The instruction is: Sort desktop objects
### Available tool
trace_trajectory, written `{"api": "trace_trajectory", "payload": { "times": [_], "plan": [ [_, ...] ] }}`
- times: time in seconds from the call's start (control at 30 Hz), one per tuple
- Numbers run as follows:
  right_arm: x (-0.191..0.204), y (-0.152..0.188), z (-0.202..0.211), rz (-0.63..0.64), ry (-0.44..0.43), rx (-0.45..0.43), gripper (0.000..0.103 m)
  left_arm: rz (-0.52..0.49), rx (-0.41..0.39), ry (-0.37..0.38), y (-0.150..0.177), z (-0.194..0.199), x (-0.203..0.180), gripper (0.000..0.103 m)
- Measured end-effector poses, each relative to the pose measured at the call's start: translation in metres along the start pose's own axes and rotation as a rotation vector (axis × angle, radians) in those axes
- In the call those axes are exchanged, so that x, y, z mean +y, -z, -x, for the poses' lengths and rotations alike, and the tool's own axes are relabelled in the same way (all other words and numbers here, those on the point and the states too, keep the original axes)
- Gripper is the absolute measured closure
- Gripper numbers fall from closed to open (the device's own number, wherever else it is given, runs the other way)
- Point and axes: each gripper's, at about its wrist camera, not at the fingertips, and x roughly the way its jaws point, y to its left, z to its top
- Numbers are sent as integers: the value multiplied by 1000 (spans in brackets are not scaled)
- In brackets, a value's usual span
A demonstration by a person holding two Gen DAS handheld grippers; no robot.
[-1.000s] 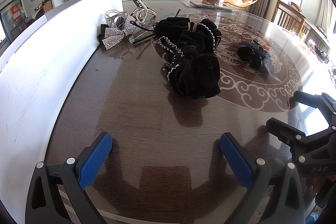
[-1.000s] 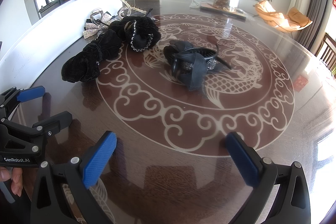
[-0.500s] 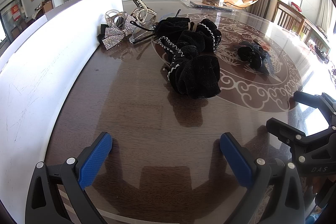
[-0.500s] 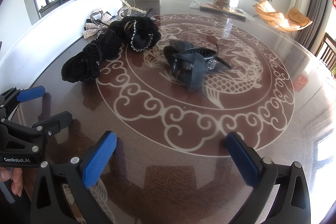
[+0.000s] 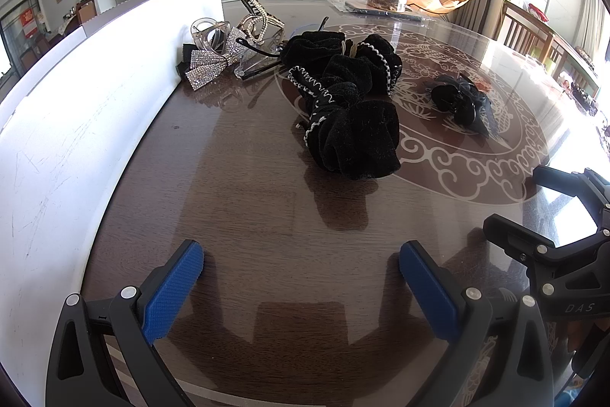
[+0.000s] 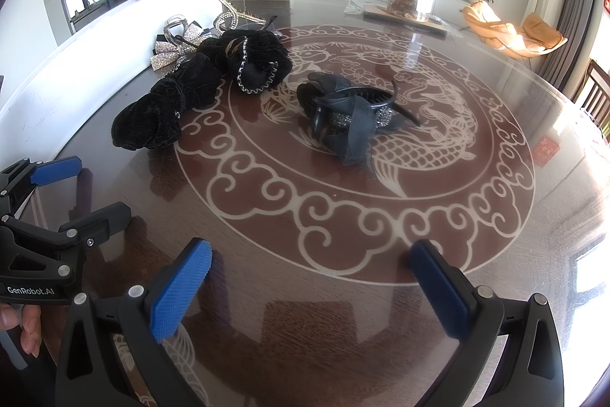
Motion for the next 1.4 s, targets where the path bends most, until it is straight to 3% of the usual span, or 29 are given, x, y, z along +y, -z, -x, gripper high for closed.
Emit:
{"api": "trace_trajectory", "payload": {
  "times": [0.73, 1.1, 1.23, 1.4],
  "plan": [
    [0, 0, 0, 0, 0, 0, 0, -4, 5, 4, 0, 1, 2, 0],
    [-1, -1, 0, -3, 3, -1, 0, 41, 3, -26, 0, 0, 12, 0],
    [-16, -13, -7, -90, 35, -4, 0, 41, 1, -27, 0, 0, 12, 0],
    [-38, -46, -23, -234, -17, 8, 0, 45, 1, -29, -2, -1, 13, 0]
  ]
}}
